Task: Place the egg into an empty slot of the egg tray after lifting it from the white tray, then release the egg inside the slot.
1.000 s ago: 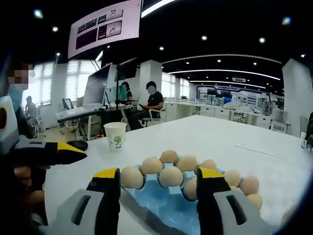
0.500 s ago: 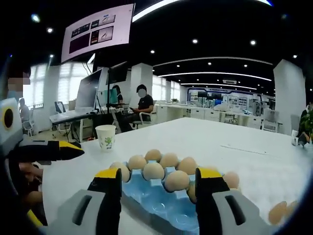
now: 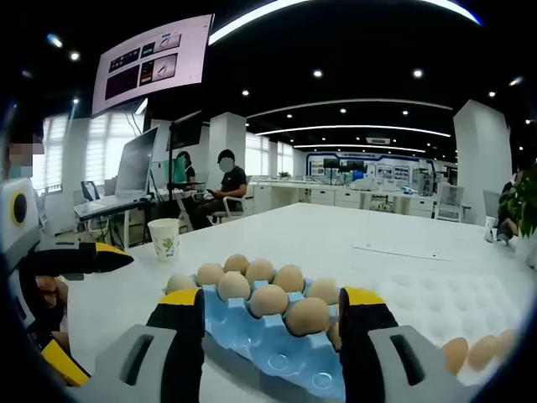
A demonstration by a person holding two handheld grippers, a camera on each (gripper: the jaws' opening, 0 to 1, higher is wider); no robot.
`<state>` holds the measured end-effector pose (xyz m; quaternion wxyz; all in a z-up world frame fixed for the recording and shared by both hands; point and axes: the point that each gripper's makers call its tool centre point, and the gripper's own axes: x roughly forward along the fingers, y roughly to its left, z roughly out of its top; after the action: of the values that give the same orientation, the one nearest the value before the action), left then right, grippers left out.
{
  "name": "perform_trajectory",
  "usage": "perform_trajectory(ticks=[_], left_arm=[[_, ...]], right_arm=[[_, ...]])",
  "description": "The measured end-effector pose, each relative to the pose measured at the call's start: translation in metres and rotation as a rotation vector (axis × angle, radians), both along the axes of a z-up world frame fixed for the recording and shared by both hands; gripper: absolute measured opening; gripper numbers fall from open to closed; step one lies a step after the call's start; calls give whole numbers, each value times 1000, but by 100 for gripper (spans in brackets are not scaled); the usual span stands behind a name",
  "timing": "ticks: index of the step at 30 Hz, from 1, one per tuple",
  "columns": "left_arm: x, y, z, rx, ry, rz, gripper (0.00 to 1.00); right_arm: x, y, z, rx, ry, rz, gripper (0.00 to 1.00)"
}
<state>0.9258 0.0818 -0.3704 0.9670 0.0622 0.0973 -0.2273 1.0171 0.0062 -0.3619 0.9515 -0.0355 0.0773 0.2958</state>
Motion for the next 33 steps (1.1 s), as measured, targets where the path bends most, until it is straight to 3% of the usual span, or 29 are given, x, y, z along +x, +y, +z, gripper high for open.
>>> perform_trajectory(ticks=[11, 29, 33], left_arm=[[-3, -4, 0, -7, -6, -15, 100], [-3, 1, -5, 4, 11, 14, 100], [-3, 0, 0, -32, -3, 9, 100]], right_arm=[[1, -20, -2, 15, 14, -24, 81], [4, -65, -9, 16, 15, -135, 80], [6, -75, -10, 8, 10, -157, 80]])
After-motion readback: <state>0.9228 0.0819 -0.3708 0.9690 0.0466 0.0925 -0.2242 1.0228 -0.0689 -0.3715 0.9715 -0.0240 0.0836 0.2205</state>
